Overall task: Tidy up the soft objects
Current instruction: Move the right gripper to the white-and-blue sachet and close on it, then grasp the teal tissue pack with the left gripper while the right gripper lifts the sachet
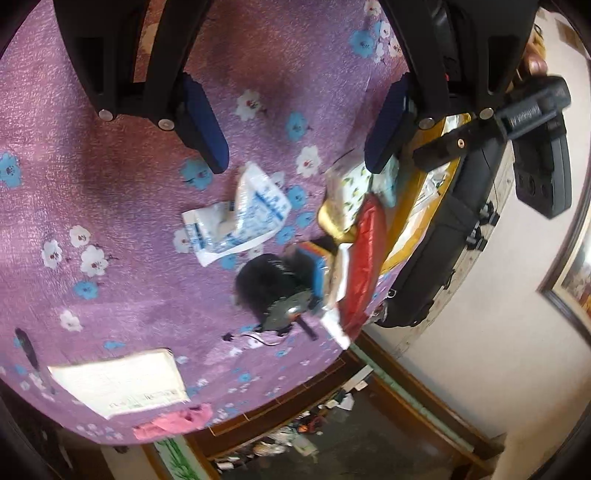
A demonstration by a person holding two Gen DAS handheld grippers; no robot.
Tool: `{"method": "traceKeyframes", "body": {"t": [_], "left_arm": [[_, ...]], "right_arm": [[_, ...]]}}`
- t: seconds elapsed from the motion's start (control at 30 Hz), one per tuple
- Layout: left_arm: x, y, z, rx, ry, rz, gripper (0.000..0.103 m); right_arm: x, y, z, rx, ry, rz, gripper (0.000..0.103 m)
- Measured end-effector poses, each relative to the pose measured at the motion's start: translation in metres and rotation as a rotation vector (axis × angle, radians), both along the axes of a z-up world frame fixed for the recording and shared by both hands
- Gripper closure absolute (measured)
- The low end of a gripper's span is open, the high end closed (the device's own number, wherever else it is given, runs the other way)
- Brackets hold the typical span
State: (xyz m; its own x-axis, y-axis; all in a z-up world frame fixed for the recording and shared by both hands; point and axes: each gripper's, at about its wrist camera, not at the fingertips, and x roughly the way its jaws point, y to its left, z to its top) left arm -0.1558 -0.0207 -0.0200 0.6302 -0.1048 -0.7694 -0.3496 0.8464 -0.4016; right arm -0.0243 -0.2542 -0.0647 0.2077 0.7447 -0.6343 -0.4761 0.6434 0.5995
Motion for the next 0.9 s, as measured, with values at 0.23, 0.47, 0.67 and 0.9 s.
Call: {"method": "traceKeyframes", "body": {"t": [0.23,0.47,0.67,0.9], "left_arm": [[0.007,0.008,-0.007,-0.002,0.035,0.016,0.034],[0.016,0.012,-0.015,0.073,0.084,0.004,0.034],[-0.002,0.019,-0.011,0.076,0.073,-0.015,0.034],[0.007,0.020,-0.013,-0.013,0.123,0.037,0.031]], "right_arm": [[0.018,0.011,-0.005,-0.021,0.054,-0.054,0.028],[0.038,0.025,-0.017,-0.056,0.094,-0.124,0.049],[0.034,0.017,-0.023,-0.044,0.088,-0.136,0.076],[0.004,0.010,-0.017,-0.007,0.018,-0.094,0.081]]}}
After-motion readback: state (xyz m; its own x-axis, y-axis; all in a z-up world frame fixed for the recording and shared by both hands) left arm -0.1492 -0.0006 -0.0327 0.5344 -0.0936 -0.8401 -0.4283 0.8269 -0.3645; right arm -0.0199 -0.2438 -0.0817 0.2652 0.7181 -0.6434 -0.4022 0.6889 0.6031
